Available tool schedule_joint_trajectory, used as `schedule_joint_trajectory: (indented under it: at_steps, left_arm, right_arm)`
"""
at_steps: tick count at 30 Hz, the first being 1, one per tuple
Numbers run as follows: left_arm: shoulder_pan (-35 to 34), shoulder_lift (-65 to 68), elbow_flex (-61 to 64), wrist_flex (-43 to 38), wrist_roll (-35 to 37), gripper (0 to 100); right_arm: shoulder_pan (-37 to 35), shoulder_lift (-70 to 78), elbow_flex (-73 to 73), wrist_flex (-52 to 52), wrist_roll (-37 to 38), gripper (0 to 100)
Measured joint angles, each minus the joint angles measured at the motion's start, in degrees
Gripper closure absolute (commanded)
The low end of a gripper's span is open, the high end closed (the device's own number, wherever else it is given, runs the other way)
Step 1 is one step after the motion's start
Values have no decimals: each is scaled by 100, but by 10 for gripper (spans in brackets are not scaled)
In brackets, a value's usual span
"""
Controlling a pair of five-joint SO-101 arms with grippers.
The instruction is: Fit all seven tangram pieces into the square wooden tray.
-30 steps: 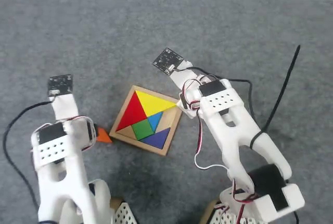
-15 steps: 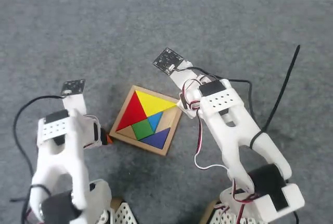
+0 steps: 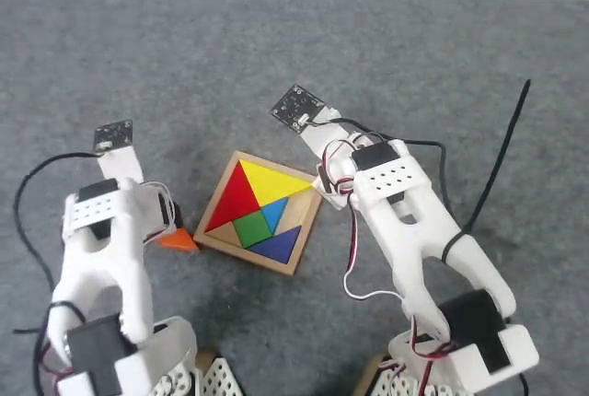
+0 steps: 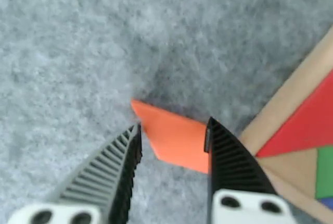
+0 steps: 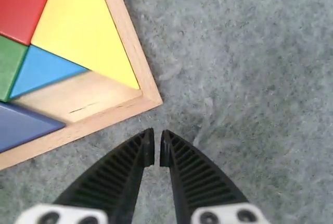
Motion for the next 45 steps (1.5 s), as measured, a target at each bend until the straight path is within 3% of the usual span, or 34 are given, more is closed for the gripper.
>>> schedule_joint_trajectory:
  at_steps: [10, 19, 28, 33, 38, 41, 45]
  left_arm:
    - [-642, 18, -853, 1785, 26, 810]
    - [-387, 510, -862, 2488, -88, 807]
    - [-369, 1556, -862, 2092, -123, 813]
    - [-369, 1442, -844, 1908, 123, 813]
    - [-554, 519, -897, 1662, 229, 813]
    - [-580, 211, -905, 1231, 519, 813]
    - [-607, 308, -826, 62, 1073, 813]
  right_arm:
    - [0, 0, 0, 0, 0, 965]
    - [0, 0, 0, 0, 0, 965]
    - [0, 237, 0, 0, 0, 965]
    - [-211, 545, 0, -97, 0, 965]
    - [-299, 589, 0, -97, 35, 965]
    - [-308, 589, 0, -97, 44, 965]
    - [-299, 589, 0, -97, 44, 965]
